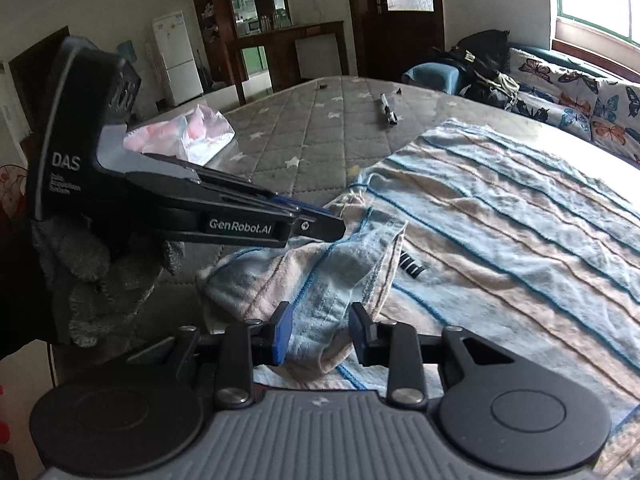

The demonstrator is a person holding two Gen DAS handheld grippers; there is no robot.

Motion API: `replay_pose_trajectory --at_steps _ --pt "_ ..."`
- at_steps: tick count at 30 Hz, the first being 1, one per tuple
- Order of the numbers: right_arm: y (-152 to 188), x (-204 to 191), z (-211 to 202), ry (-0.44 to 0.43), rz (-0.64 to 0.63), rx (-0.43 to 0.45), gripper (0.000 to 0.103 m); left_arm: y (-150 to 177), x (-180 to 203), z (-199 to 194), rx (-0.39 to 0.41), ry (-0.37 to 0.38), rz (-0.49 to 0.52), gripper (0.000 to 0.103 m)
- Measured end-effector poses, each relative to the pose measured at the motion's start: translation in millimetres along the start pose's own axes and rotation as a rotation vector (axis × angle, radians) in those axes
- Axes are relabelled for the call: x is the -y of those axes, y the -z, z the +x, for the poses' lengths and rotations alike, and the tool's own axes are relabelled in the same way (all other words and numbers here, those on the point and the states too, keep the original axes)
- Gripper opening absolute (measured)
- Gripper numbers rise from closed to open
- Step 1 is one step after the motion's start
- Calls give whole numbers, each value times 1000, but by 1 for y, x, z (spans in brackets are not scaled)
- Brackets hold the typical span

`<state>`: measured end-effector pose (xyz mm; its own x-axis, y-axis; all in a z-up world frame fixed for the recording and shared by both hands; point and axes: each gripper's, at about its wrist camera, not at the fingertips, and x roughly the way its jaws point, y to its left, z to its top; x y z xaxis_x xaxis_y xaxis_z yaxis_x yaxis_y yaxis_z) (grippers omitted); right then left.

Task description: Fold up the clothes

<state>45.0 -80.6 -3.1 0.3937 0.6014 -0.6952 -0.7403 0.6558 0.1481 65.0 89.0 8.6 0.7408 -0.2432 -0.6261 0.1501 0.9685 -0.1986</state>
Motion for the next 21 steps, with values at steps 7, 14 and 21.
replay_pose_trajectory --at_steps 7,14,21 --pt "2 -1 -2 16 18 18 3 1 0 -1 3 4 0 12" --pt "3 -7 -19 58 -17 64 2 1 3 -1 0 -11 13 12" --pt "6 -5 -22 61 -12 52 9 -5 13 -9 16 -23 48 12"
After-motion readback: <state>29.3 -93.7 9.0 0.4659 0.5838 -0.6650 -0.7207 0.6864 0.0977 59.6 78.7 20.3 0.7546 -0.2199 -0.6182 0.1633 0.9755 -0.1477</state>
